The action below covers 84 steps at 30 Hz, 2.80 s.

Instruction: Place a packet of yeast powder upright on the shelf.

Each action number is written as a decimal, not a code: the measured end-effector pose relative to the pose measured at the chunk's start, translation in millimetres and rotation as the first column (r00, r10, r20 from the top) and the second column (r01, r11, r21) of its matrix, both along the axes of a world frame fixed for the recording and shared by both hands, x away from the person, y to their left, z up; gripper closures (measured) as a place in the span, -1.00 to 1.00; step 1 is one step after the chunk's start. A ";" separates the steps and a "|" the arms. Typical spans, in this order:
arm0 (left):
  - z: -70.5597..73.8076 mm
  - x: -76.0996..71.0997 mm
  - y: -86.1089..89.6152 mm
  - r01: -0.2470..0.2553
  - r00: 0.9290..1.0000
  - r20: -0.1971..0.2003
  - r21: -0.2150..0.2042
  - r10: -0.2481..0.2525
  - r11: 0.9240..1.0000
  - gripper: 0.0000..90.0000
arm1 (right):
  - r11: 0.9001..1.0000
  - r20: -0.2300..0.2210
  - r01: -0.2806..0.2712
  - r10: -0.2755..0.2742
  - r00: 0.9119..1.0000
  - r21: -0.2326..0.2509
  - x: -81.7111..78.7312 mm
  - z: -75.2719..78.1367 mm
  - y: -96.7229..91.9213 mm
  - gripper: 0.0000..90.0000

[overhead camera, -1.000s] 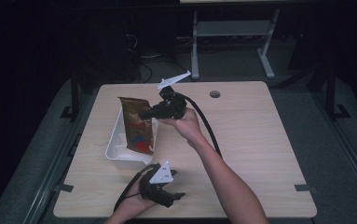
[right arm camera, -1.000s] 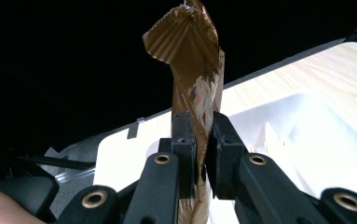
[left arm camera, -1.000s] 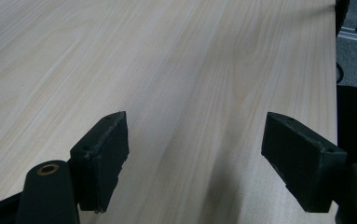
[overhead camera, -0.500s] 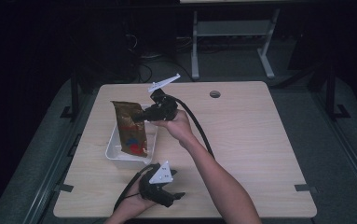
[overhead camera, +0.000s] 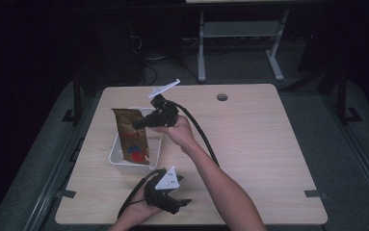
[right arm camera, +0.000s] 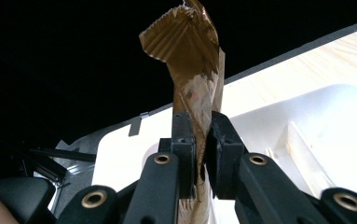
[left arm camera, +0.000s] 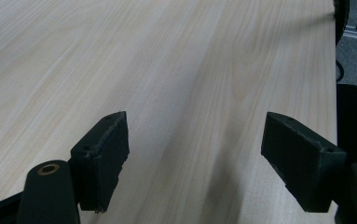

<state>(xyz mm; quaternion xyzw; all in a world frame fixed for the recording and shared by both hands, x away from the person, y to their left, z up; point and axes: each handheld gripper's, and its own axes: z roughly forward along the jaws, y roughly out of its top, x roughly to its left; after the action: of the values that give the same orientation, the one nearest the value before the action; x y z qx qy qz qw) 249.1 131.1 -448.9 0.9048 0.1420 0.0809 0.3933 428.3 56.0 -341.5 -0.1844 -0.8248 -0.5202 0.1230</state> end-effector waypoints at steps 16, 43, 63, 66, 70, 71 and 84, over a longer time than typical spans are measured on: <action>0.5 1.1 1.2 -0.015 1.000 -0.005 -0.010 0.015 1.000 -0.49 | 0.999 -0.035 -0.034 0.033 0.999 -0.041 -0.2 -27.6 11.4 0.80; -0.3 -0.2 -1.0 -0.014 1.000 0.008 0.001 0.014 1.000 -0.49 | 0.999 -0.086 -0.014 0.010 0.996 -0.052 -0.2 -51.6 -3.4 0.70; 1.0 0.6 0.9 -0.023 1.000 0.013 -0.007 0.023 1.000 -0.49 | 0.998 -0.081 -0.015 0.010 0.997 -0.065 -1.9 -45.1 -13.5 0.33; 1.0 1.2 1.4 -0.023 1.000 0.007 -0.009 0.024 1.000 -0.49 | 0.998 -0.078 -0.013 0.008 0.997 -0.063 -2.4 -43.6 -17.6 0.30; 1.2 1.4 1.6 -0.025 1.000 0.007 -0.011 0.025 1.000 -0.49 | 0.998 -0.075 -0.003 -0.001 0.997 -0.059 -2.6 -41.5 -23.1 0.27; 1.2 1.4 1.7 -0.026 1.000 0.007 -0.012 0.026 1.000 -0.49 | 0.998 -0.073 -0.003 -0.001 0.997 -0.056 -2.4 -41.1 -24.8 0.27; 1.9 3.2 3.9 -0.036 0.999 0.006 -0.020 0.036 0.999 -0.49 | 0.998 -0.050 0.053 -0.054 0.997 -0.032 -5.8 -31.2 -62.4 0.18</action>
<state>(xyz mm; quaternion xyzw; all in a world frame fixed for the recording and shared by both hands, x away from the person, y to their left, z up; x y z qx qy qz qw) 252.4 135.0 -447.0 0.8979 0.1577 0.0893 0.4012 422.6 -6.4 -372.7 -0.2214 -0.8240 -0.5058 0.1270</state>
